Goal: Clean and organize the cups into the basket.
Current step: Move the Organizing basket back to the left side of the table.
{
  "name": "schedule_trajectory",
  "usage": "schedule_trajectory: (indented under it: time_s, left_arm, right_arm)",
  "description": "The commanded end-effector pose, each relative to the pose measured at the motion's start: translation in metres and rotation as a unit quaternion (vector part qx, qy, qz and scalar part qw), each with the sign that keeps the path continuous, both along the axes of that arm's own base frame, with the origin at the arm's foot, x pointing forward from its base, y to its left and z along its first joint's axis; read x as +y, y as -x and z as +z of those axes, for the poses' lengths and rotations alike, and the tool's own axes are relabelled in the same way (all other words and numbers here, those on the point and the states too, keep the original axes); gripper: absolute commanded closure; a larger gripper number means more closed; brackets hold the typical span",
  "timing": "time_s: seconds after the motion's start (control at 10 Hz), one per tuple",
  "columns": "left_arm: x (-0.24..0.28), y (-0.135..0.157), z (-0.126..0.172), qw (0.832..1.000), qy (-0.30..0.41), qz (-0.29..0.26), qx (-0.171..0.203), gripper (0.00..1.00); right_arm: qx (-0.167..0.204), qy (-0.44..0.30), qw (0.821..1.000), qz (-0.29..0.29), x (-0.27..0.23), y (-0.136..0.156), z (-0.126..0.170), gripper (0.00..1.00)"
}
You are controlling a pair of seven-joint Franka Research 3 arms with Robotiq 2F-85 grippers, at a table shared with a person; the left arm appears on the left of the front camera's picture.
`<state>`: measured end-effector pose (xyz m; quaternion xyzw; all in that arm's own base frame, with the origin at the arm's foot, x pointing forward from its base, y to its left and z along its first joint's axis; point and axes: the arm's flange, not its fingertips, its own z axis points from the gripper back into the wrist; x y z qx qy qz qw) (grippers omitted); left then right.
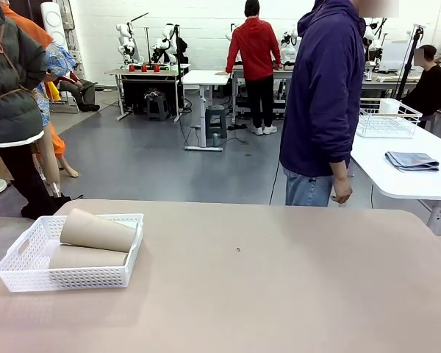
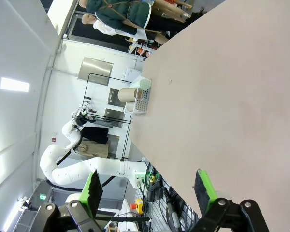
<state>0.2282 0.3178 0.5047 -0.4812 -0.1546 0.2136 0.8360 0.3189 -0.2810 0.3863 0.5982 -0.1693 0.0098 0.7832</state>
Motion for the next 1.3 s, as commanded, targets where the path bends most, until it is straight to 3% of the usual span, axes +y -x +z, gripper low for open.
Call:
schedule_trajectory:
  time_s: [0.0,0.3,0.4,1.2]
  left_arm:
    - [0.012,-0.002,-0.014,0.999,0.039,-0.012,0.002,0.0]
    - [0.02,-0.003,-0.011,0.998,0.066,0.002,-0.012,0.0]
    - [0.007,-0.002,-0.027,0.999,0.053,-0.006,0.011,0.0]
    - [0.007,-0.002,-0.027,0.999,0.053,-0.006,0.011,0.0]
  right_arm:
    - [0.002,0.001,1.0,-0.001,0.0,0.001,0.001,0.0]
    - [0.002,0.001,1.0,-0.001,0.0,0.001,0.001,0.0]
    - [0.002,0.001,1.0,-0.001,0.0,0.001,0.001,0.0]
    - [0.002,0.001,1.0,-0.001,0.0,0.001,0.001,0.0]
